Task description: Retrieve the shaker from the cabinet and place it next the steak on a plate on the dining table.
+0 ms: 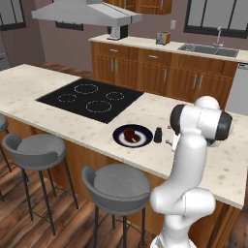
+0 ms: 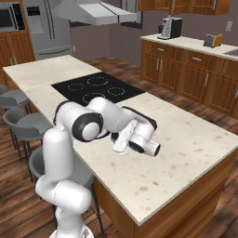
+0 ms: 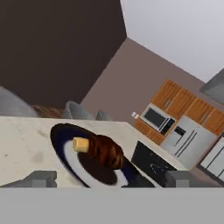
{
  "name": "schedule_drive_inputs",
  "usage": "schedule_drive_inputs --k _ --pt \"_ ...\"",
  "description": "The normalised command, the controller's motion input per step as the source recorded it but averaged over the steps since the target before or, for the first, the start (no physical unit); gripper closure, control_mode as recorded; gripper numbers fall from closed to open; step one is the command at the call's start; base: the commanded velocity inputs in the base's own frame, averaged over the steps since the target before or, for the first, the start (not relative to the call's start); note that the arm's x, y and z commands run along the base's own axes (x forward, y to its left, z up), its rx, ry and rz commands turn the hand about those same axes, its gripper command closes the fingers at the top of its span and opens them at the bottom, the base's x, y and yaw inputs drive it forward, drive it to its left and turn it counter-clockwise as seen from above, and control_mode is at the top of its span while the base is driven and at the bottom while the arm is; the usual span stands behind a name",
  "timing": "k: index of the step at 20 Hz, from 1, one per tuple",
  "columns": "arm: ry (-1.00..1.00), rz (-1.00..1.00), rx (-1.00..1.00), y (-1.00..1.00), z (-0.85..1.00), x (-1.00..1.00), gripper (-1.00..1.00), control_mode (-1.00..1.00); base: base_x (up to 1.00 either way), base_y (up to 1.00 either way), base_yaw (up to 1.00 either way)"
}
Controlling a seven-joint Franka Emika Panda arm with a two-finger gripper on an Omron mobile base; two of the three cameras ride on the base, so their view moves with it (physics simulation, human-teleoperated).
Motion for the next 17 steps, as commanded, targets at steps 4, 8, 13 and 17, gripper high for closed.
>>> schedule_drive_inputs --k 4,8,13,17 --pt "-0.35 0.06 0.14 -0.38 0.67 -0.89 -1.0 -1.0 0.0 0.0 0.0" --pt "-0.4 0.06 0.12 -0.21 1.0 -0.92 -1.0 -1.0 0.0 0.0 0.0" --pt "-0.39 0.05 0.06 -0.01 1.0 -0.69 -1.0 -1.0 0.0 0.0 0.0" --pt "-0.48 0.07 0.01 0.0 1.0 -0.77 -1.0 -1.0 0.0 0.0 0.0"
